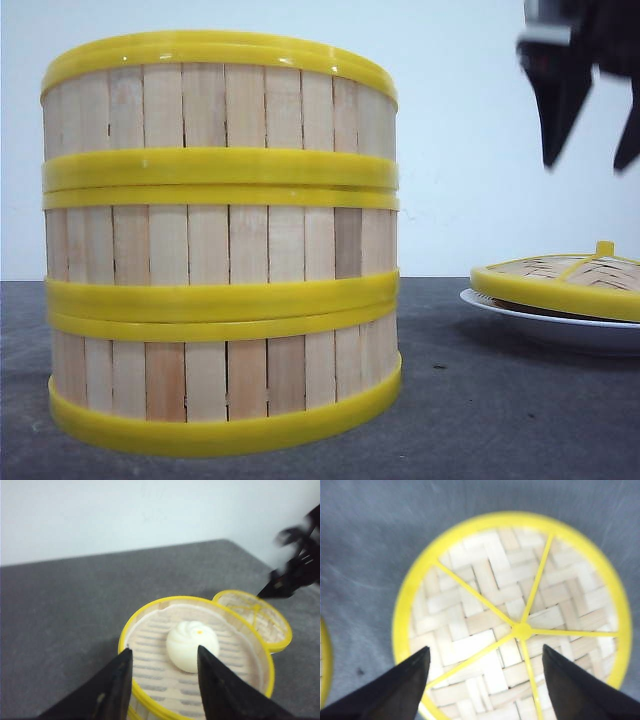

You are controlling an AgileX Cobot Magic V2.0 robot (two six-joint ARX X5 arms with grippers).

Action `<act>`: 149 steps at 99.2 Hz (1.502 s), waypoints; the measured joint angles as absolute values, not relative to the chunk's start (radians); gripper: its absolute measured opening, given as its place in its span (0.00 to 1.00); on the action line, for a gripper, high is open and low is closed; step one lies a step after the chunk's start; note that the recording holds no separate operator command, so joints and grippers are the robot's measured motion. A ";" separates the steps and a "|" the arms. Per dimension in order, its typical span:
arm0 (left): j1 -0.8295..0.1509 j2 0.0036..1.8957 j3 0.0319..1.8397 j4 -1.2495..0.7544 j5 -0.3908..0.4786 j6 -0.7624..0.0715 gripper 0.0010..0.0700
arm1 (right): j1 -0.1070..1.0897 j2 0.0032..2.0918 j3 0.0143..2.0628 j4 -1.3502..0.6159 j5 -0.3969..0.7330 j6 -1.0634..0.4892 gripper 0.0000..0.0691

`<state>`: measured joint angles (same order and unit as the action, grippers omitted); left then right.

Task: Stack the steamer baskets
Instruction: 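Reach the right gripper to the woven lid and grasp its center knob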

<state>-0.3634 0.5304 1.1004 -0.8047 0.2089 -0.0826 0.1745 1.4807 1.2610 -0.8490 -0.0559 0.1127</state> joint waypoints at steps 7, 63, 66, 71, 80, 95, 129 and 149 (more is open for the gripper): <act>-0.363 0.504 1.100 -0.804 0.208 -0.083 0.33 | 0.164 1.518 1.261 -0.838 -0.057 0.113 0.60; -0.363 0.471 1.099 -0.825 0.208 -0.083 0.33 | 0.097 1.632 1.259 -0.801 -0.060 0.135 0.46; -0.363 0.471 1.099 -0.825 0.208 -0.083 0.33 | 0.095 1.633 1.258 -0.800 -0.060 0.136 0.44; -0.363 0.471 1.099 -0.826 0.208 -0.082 0.33 | 0.091 1.633 1.256 -0.797 -0.060 0.136 0.40; -0.363 0.471 1.099 -0.826 0.208 -0.082 0.33 | 0.089 1.633 1.256 -0.792 -0.060 0.136 0.34; -0.363 0.471 1.099 -0.827 0.208 -0.082 0.33 | 0.089 1.633 1.256 -0.785 -0.077 0.136 0.30; -0.363 0.471 1.099 -0.827 0.208 -0.078 0.33 | 0.089 1.633 1.255 -0.789 -0.080 0.139 0.13; -0.363 0.471 1.099 -0.827 0.208 -0.078 0.33 | 0.089 1.633 1.248 -0.785 -0.086 0.139 0.12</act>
